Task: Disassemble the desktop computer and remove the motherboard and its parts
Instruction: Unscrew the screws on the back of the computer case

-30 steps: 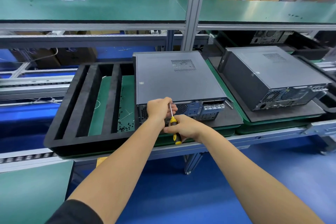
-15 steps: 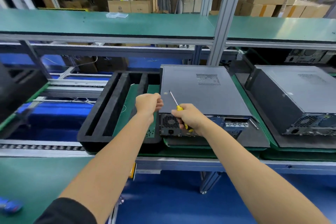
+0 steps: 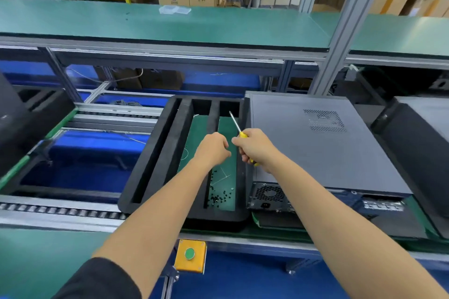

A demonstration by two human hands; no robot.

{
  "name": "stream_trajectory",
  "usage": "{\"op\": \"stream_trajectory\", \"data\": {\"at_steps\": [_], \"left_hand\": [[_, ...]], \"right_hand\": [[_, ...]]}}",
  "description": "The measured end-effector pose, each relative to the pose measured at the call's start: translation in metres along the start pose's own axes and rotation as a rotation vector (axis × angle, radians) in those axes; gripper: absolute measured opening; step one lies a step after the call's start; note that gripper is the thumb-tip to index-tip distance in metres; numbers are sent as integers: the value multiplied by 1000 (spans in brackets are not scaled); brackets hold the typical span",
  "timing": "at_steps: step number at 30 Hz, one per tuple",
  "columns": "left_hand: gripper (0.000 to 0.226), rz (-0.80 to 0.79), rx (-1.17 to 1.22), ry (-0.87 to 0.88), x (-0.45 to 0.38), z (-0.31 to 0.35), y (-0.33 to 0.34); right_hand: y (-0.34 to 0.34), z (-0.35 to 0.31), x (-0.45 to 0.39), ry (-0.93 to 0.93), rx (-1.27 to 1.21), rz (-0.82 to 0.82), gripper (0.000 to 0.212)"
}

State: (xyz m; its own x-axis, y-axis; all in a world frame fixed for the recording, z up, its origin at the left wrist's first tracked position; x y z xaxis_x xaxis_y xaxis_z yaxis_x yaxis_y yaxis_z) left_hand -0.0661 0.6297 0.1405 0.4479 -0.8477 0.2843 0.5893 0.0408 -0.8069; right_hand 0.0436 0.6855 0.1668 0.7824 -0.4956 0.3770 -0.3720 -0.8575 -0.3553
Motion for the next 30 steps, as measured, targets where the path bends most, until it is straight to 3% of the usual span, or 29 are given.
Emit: {"op": "stream_trajectory", "data": {"at_steps": [5,8,15,23,30], "left_hand": [[15,79,98,120,-19,6,-21],[15,123,38,188,-25,24,-33],[17,113,59,291,-38,86,-31],[11,31,74,371,-63,190,14],[4,-32,64,413,-96,322,100]], "right_hand": [[-5,-4,-21,6,-14,16,14],[-13,-4,-30,7,-11,41,20],[-52,5,-30,-18,-87,135,27],[-155,46,14,20,-96,263,26],[-284,126,62,182,-34,315,22]]}}
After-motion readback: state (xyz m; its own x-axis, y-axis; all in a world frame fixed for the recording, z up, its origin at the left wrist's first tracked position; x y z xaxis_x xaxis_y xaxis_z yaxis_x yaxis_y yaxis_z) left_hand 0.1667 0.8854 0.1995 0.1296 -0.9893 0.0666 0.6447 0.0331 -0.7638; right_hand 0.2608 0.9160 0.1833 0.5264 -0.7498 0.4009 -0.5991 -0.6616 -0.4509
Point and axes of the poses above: each hand's wrist, its own x-axis away from the middle knuckle, its own y-axis out of the palm, z = x × y, the point moved 8 cm from there along -x, towards the middle knuckle, and after that the axes turned 14 degrees about -z, right-handed, at the moved point
